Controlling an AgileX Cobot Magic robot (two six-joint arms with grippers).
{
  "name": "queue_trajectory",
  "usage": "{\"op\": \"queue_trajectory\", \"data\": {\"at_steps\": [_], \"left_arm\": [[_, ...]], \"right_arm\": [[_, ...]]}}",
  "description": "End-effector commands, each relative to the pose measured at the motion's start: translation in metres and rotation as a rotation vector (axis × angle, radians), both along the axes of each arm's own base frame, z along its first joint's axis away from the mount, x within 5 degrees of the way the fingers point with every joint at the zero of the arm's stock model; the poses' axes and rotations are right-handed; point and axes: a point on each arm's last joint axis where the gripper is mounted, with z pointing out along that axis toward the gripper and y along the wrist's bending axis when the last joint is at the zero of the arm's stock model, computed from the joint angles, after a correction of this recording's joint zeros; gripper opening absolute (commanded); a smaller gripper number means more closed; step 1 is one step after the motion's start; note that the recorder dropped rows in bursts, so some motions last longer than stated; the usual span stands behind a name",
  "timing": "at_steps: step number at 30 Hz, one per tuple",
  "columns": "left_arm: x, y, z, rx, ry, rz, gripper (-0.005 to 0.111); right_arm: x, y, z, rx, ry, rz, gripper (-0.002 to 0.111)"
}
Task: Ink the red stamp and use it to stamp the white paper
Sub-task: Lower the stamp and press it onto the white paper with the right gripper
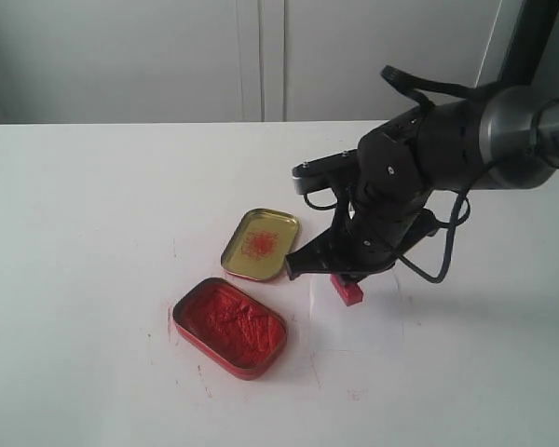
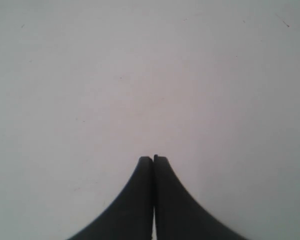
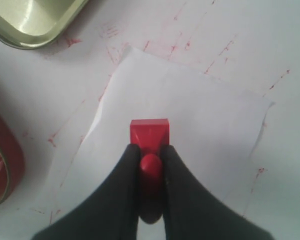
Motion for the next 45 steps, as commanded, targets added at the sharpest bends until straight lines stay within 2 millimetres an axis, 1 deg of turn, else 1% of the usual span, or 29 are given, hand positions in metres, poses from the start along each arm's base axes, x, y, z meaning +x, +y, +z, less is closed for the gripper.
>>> {"op": "queue_trajectory", "data": {"at_steps": [1,8,16,20,30,32,36,38,41,45], "left_arm": [[0.0,-0.001,-0.002,-0.006,0.003,-0.008,0.0],[0.0,-0.001,-0.002,-0.006,0.003,-0.008,0.0],[0.0,-0.001,-0.002,-0.006,0.003,-0.008,0.0],[0.0,-0.001,-0.002,-0.006,0.003,-0.008,0.0],[0.0,-0.001,-0.002,-0.006,0.003,-0.008,0.0],[0.0,-0.001,-0.002,-0.006,0.003,-0.008,0.0],[0.0,-0.001,-0.002,-0.006,0.003,-0.008,0.0],[0.0,-0.001,-0.002,-0.006,0.003,-0.008,0.0],[0.0,-0.001,-0.002,-0.006,0.003,-0.008,0.0],[0.0,-0.001,-0.002,-0.006,0.003,-0.008,0.0]], "right_arm": [[0.0,-0.001,-0.002,-0.018,0.007,0.004,0.0],[-0.002,-0.003,-0.003,-0.036,0.031,0.003,0.0],[0.0,-0.003,-0.002,-0.025,0.016,0.001,0.0],[0.005,-0.01,-0.002,-0.008,0.007,-0.031,0.0],[0.005,-0.009,-0.003,0.005,0.016,-0.041,0.0],[0.008,-0.008,-0.016,-0.002,0.036,-0.043,0.0],[0.01,-0.005,-0.049,-0.043,0.106,-0.044,0.0],[0.008,-0.007,-0.061,-0.074,0.152,-0.046,0.0],[0.006,-0.008,-0.066,-0.083,0.167,-0.046,0.0],[-0.008,-0.015,-0.082,-0.091,0.186,-0.04,0.0]]}}
